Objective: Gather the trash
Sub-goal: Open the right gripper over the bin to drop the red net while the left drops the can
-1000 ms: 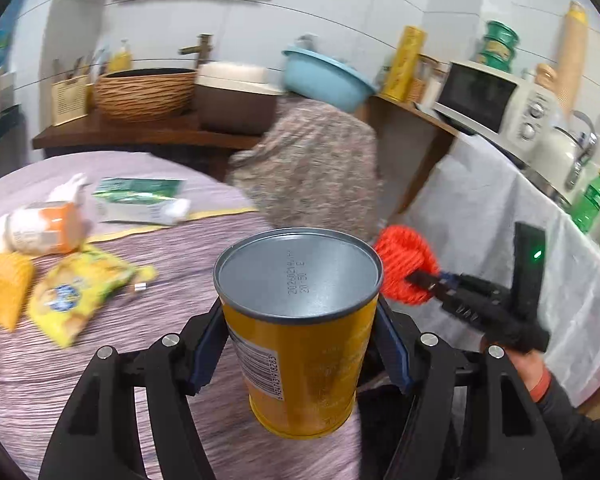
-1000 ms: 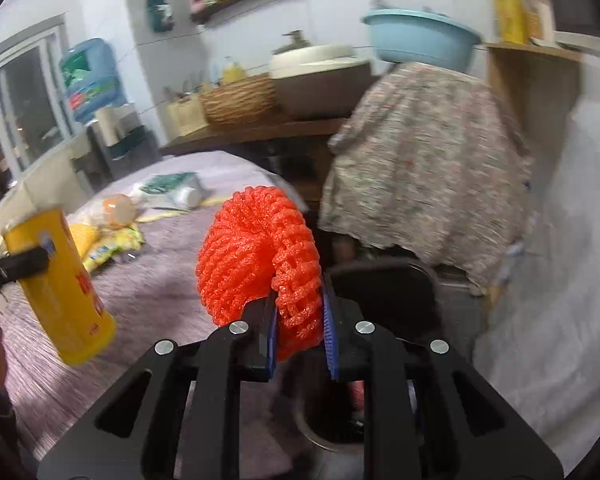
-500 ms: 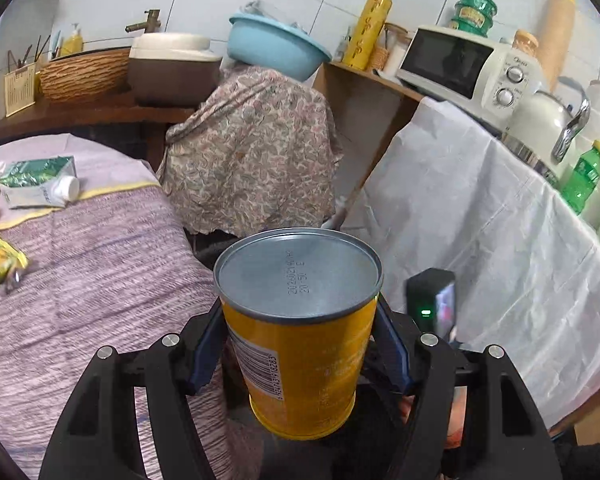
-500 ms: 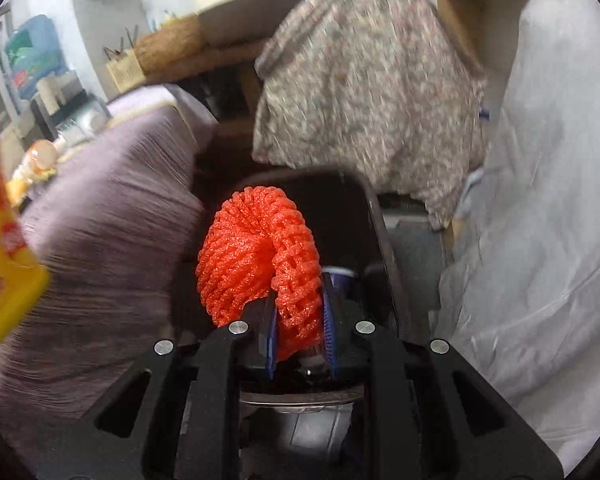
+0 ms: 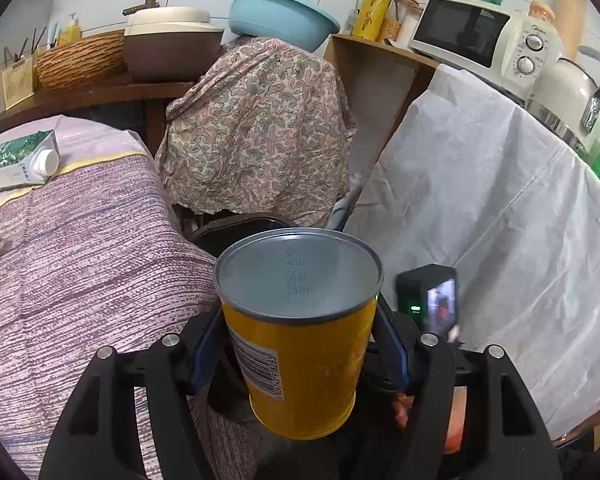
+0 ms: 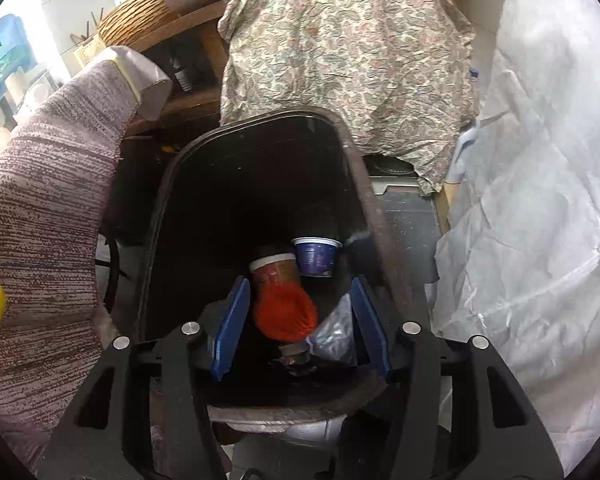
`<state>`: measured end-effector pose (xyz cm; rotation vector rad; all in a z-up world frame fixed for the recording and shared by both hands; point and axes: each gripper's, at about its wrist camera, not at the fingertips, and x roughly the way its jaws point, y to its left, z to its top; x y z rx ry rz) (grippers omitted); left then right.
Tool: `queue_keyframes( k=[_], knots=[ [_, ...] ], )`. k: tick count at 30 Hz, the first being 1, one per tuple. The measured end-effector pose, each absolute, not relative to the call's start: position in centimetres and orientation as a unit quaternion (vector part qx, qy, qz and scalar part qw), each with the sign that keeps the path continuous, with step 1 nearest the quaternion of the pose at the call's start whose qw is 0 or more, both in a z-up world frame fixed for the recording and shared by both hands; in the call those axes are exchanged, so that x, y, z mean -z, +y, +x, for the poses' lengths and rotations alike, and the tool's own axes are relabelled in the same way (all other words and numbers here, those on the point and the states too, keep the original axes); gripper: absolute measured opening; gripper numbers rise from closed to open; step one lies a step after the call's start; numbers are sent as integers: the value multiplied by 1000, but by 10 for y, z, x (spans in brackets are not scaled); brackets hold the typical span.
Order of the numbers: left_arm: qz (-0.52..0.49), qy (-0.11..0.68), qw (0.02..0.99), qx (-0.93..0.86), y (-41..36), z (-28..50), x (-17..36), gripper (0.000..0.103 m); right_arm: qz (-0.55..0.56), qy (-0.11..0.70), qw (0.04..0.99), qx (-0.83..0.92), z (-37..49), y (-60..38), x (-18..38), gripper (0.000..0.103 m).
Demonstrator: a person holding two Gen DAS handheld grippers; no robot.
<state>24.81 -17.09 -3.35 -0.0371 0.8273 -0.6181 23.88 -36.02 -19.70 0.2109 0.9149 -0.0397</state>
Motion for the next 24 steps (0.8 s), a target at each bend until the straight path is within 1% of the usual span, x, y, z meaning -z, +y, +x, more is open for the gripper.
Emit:
queue_keyframes(
  k=[3,5,7,15,24],
  knots=[
    [-12,398,869,294,-180,249,40,66,96,431,897,33,229,-364,187,57],
    [-8,401,869,291,-189,251,48,66,90,419,903,44,218,-369,178,61],
    [-8,407,867,288,-198,256,57,66,86,410,906,56,209,-375,170,63],
    [18,424,862,276,-233,275,100,66,109,390,910,93,170,-408,152,63],
    [29,448,854,262,-260,299,146,66,120,362,920,93,141,-412,134,63]
  ],
)
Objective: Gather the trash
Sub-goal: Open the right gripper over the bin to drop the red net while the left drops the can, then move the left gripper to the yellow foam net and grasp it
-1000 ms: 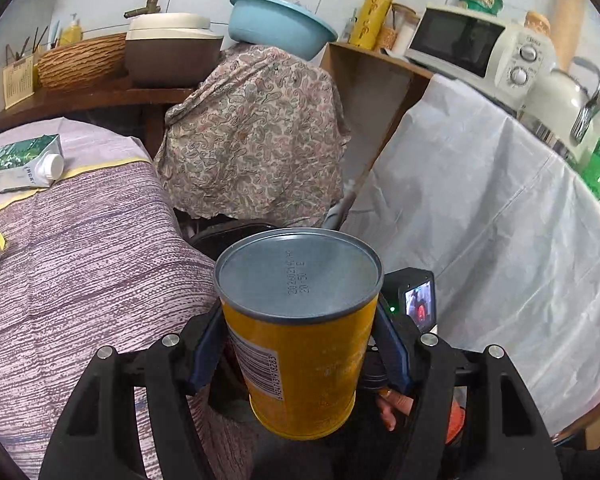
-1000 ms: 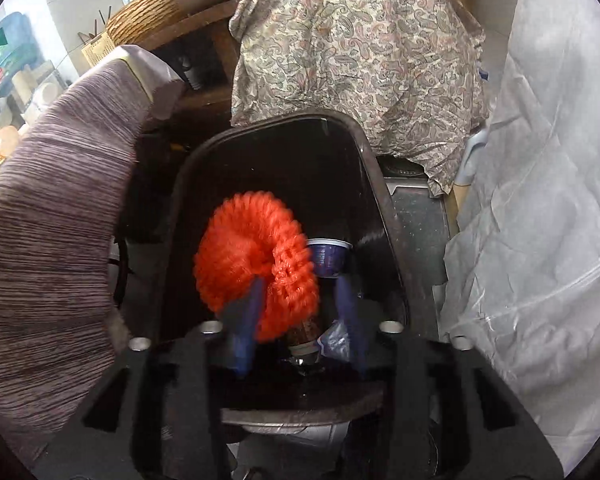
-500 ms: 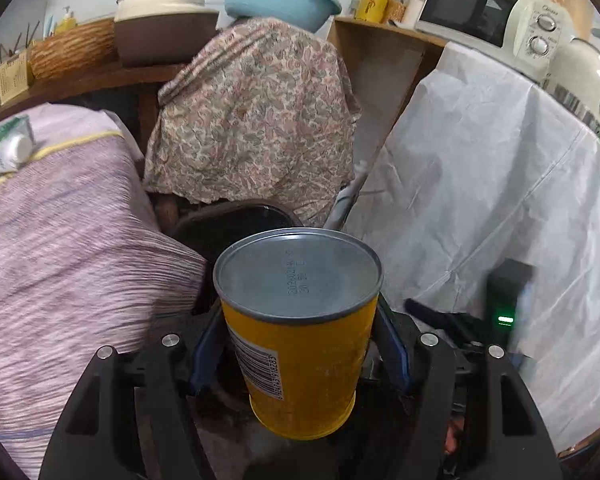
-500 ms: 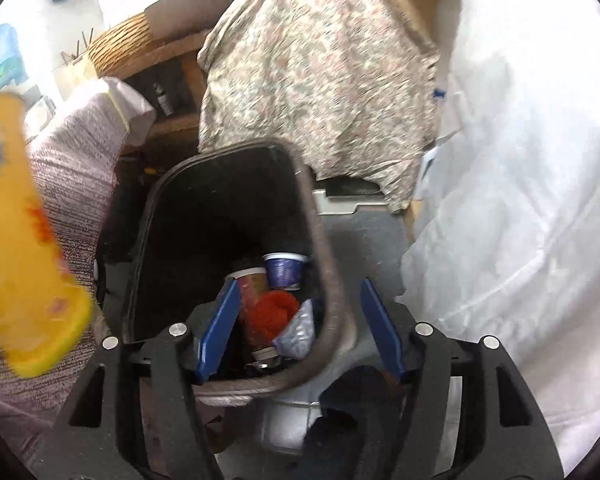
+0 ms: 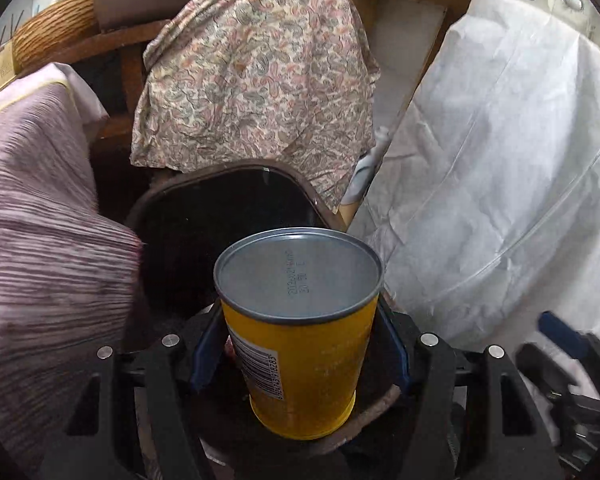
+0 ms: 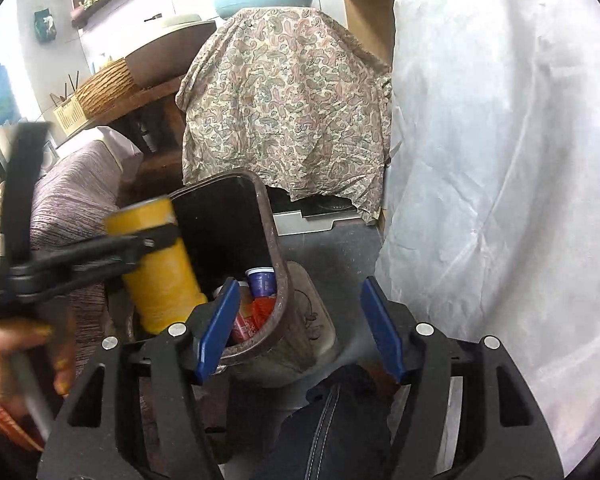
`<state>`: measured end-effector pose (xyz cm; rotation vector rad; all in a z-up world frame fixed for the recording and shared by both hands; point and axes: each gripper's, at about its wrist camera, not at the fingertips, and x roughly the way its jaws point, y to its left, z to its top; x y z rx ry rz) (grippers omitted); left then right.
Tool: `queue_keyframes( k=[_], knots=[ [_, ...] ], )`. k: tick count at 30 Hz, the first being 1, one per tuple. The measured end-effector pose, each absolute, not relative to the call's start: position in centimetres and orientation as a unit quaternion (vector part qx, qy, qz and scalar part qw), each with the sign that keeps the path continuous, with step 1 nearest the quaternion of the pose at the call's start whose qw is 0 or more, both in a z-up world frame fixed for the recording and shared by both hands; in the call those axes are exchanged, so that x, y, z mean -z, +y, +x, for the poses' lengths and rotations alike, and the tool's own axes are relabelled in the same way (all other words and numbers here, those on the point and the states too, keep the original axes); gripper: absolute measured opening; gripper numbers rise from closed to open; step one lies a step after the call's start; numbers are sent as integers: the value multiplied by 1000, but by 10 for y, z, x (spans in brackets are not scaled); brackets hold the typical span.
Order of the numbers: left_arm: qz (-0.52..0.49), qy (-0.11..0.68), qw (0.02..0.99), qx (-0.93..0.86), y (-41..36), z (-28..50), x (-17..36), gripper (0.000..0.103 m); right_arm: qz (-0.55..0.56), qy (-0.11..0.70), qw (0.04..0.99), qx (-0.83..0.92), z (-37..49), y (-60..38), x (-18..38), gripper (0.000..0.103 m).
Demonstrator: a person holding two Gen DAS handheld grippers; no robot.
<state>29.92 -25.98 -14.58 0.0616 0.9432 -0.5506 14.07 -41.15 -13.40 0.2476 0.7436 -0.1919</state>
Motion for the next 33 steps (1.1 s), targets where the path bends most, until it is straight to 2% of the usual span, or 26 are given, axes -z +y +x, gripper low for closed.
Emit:
queue_keyframes(
  k=[3,9,12,16,24,33],
  knots=[
    [33,457,851,256,-263,302,156,66,123,356,922,94,136,-411,129,65],
    [25,456,851,257,-264,300,159,79,123,347,924,100,126,-412,122,68],
    [15,449,856,254,-261,292,151,82,129,342,925,107,123,-415,120,69],
    [4,439,860,259,-256,271,134,83,138,336,925,114,119,-424,115,73],
    [-10,420,869,261,-220,234,85,84,160,340,919,124,115,-432,114,73],
    [-16,391,883,259,-166,200,33,88,129,344,928,69,133,-386,100,73]
  ],
)
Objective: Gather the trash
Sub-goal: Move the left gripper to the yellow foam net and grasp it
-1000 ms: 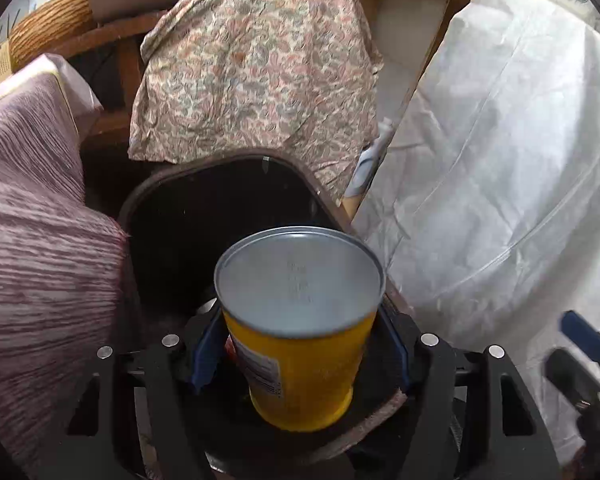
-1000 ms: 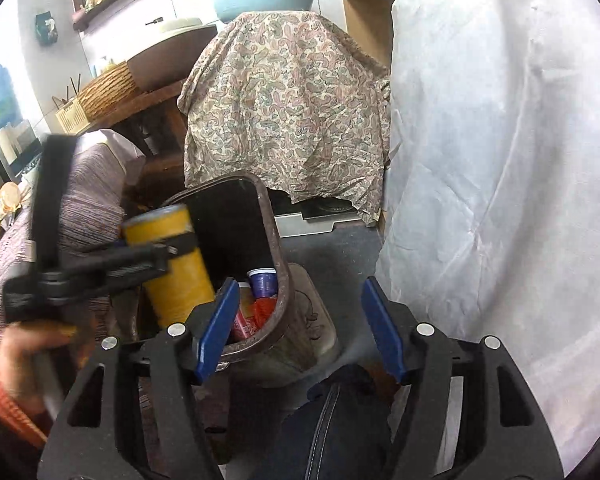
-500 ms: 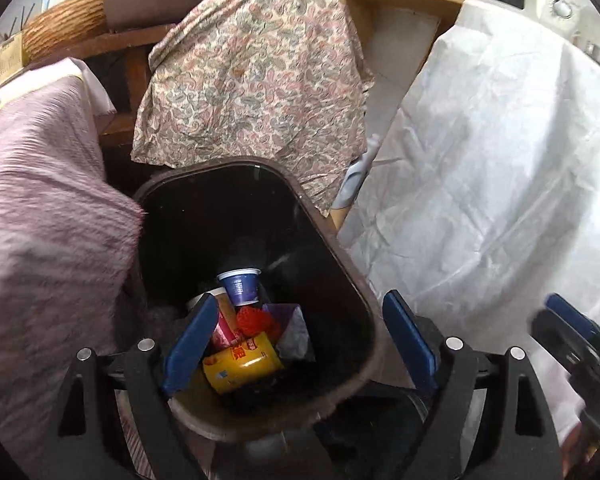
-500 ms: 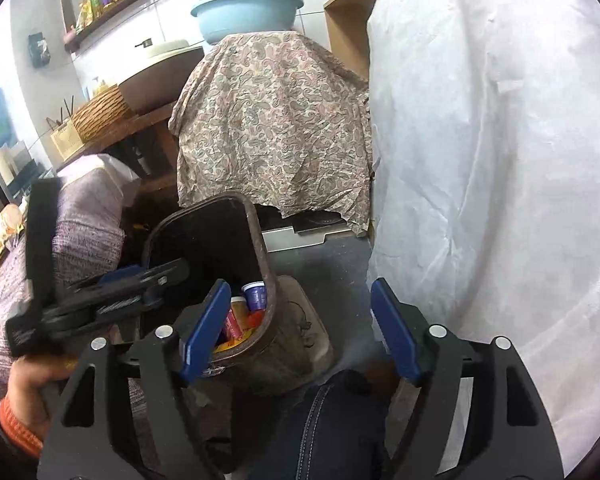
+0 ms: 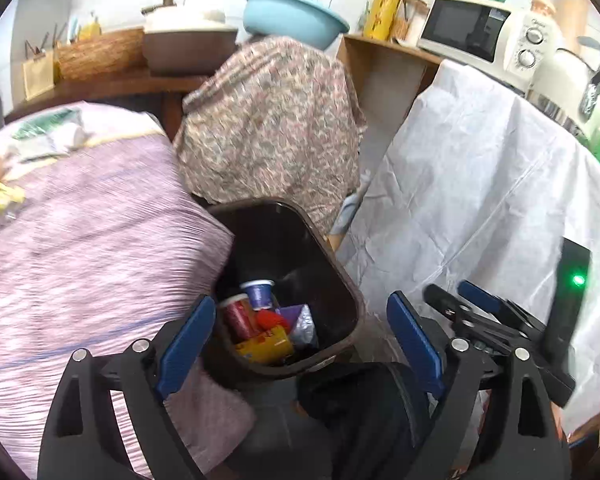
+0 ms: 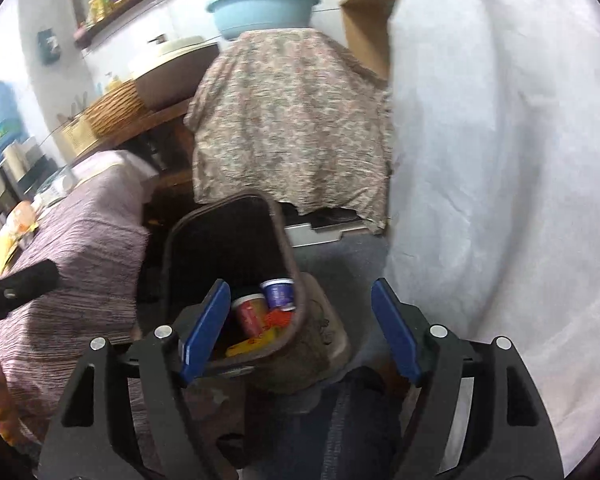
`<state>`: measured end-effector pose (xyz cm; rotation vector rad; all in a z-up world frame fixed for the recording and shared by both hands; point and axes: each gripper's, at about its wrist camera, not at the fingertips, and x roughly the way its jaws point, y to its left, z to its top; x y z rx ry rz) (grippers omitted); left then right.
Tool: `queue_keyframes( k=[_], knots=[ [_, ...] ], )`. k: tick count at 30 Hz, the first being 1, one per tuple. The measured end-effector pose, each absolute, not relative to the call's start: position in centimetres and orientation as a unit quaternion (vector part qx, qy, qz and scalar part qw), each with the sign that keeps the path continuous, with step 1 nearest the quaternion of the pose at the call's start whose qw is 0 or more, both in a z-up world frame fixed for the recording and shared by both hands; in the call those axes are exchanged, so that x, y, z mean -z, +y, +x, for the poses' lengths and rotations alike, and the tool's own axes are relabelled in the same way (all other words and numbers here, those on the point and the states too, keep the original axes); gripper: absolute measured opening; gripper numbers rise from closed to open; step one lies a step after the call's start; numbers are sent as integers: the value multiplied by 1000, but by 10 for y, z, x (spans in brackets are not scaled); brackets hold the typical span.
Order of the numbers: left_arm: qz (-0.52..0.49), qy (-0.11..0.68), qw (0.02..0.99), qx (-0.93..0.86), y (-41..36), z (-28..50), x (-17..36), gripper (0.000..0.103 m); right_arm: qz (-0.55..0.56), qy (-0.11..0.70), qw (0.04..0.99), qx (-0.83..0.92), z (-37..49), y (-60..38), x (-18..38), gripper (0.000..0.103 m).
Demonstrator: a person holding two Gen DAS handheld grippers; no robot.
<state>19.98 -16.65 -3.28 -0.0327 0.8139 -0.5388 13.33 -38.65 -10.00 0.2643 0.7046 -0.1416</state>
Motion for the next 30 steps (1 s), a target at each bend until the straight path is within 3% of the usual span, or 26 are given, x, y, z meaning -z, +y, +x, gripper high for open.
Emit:
queue_keyframes(
  k=[14,30],
  knots=[
    [-14,357,922,151,-4,192,-13,89,44,338,934,-104,170,-247,62,73],
    [-76,371,925,12,201,264,-5,89,-29,340,910,-235,194,-121,27,74]
  ],
)
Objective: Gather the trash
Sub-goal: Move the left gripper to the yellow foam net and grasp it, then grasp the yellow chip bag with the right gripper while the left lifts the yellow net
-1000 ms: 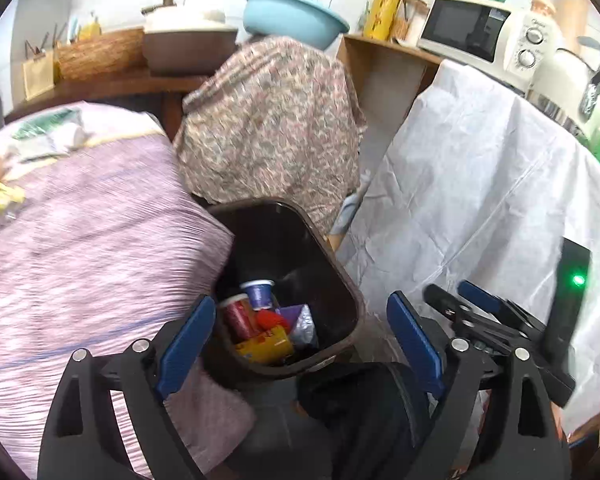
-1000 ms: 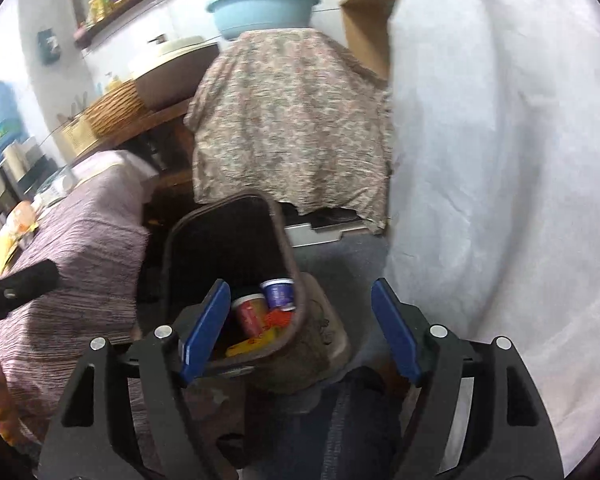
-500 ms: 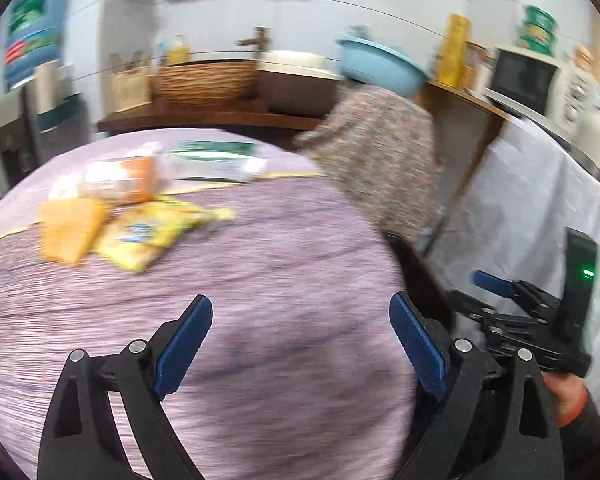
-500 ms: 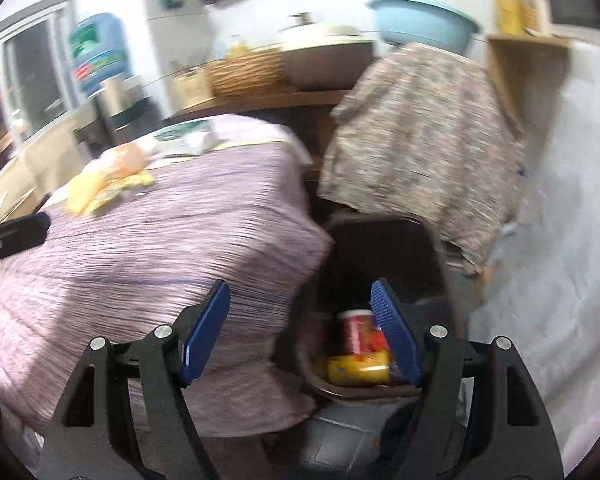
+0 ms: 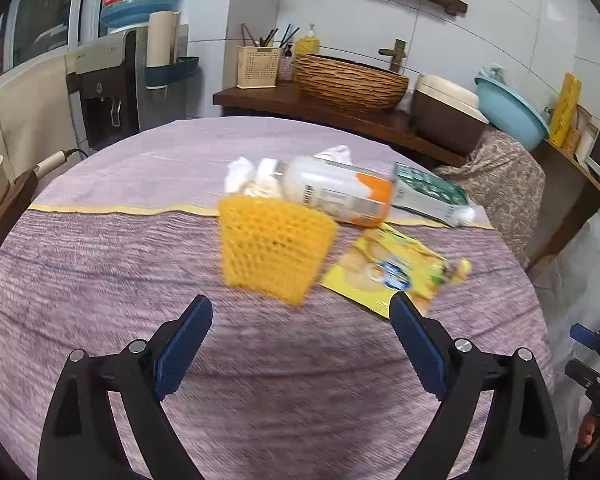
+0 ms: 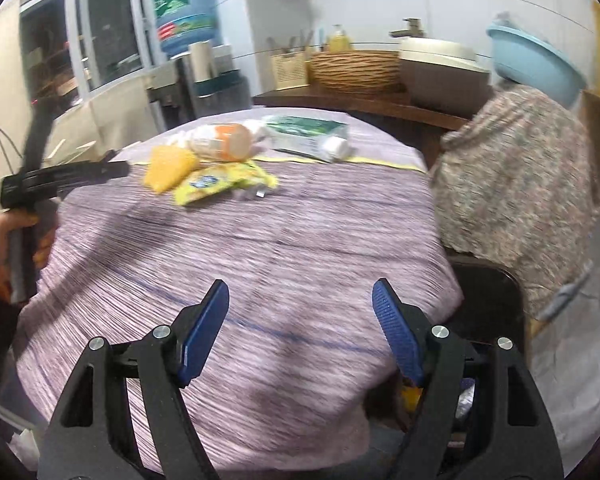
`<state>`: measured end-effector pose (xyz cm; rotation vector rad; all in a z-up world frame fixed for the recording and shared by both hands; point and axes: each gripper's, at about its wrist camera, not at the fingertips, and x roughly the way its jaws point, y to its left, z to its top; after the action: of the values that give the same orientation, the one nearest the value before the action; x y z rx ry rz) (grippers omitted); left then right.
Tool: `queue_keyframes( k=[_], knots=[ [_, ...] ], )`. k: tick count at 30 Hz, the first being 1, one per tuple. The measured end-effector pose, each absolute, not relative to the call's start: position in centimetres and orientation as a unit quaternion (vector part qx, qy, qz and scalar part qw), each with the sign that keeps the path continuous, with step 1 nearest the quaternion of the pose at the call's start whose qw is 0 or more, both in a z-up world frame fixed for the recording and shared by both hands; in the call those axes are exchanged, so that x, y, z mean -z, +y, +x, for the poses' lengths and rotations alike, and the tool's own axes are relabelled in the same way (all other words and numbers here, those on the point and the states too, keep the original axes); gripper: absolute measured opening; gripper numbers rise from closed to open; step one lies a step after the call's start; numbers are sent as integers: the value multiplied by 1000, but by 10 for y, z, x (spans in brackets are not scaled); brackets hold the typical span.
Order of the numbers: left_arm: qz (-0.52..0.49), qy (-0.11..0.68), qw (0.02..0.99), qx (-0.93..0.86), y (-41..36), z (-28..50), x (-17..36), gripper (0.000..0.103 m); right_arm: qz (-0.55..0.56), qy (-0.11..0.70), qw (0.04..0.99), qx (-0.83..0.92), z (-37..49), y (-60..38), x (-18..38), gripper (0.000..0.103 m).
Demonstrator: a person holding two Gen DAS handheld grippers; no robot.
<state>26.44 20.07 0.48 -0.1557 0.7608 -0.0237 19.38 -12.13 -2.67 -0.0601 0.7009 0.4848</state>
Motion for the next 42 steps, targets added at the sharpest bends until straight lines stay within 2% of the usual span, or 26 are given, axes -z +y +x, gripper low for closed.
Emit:
queue_keyframes(
  k=[5,17,22,23,24,25,27,28,34,36,42],
  knots=[
    [-95,387,917,19,235,296,8,89,-54,341,903,-257,203,-87,24,74],
    [-96,407,906,72,250,339,29,87,-83,349,892,-273,219,-41,27,74],
    [-127,417,893,112,248,342,34,53,-66,357,892,-268,248,-39,25,74],
    [-125,415,894,116,245,341,33,49,-66,358,893,-265,254,-39,25,74],
    [-121,414,894,120,242,339,32,39,-69,359,893,-263,260,-37,26,74],
    [-121,413,894,121,239,338,32,35,-75,362,892,-259,267,-35,28,74],
    [-121,411,895,125,236,335,30,21,-86,366,890,-256,279,-30,32,74],
    [-119,408,896,127,234,332,28,18,-97,370,888,-256,286,-26,36,74],
    [-124,387,903,136,228,317,14,12,-150,365,877,-275,299,-5,39,74],
    [-127,382,905,140,227,312,9,12,-168,359,874,-280,300,4,39,70],
    [-126,370,909,144,222,302,0,12,-229,371,857,-277,308,32,56,48]
  ],
)
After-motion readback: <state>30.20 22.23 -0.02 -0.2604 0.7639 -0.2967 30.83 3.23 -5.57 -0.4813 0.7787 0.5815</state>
